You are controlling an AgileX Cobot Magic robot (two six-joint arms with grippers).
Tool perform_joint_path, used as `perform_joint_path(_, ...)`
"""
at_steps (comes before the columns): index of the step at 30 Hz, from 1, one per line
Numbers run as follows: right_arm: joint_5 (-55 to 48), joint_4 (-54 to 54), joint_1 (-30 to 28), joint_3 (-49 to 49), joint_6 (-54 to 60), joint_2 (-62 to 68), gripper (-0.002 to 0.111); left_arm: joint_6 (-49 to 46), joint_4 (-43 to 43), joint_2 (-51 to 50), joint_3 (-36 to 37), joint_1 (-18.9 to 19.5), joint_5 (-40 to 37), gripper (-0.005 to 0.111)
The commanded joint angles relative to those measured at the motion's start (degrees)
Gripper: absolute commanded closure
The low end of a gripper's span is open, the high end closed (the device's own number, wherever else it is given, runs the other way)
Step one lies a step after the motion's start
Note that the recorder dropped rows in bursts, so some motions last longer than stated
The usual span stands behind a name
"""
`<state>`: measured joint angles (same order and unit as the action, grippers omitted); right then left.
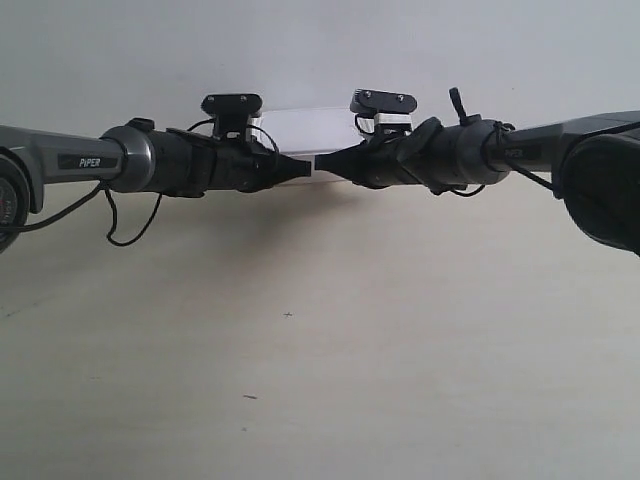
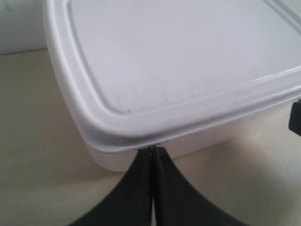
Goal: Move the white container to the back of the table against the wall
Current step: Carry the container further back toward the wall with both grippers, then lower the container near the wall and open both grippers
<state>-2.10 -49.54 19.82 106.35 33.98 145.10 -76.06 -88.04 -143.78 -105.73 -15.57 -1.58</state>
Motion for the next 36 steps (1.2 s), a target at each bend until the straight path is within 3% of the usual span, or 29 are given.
perform_joint_path(1,1.69,0.62,-0.24,1.02,0.51,-0.24,0.108,0.06,-0.48,0.25,-0.39,1.03,-0.02,0.107)
perform_joint_path(8,-1.74,2.93,-0.24,1.02,0.51,-1.48,0.108,-0.06,0.76,0.51,-0.25,1.37,-2.35,0.107)
perform_joint_path(18,-11.95,11.89,-0.24,-0.31,-1.28,-4.51,0.108,-0.17,1.01,6.49,9.79,1.83,-2.75,0.107)
perform_joint_path(24,-11.84,24.20,-0.90,-7.11,-10.57,-10.50,0.108,-0.26,1.01,11.48,16.81,1.83,-2.75,0.107)
perform_joint_path(36,-5.27,24.68,-1.29,-30.30,-9.61,-25.12,0.108,-2.75,0.14,23.13,30.82,1.83,-2.86,0.107)
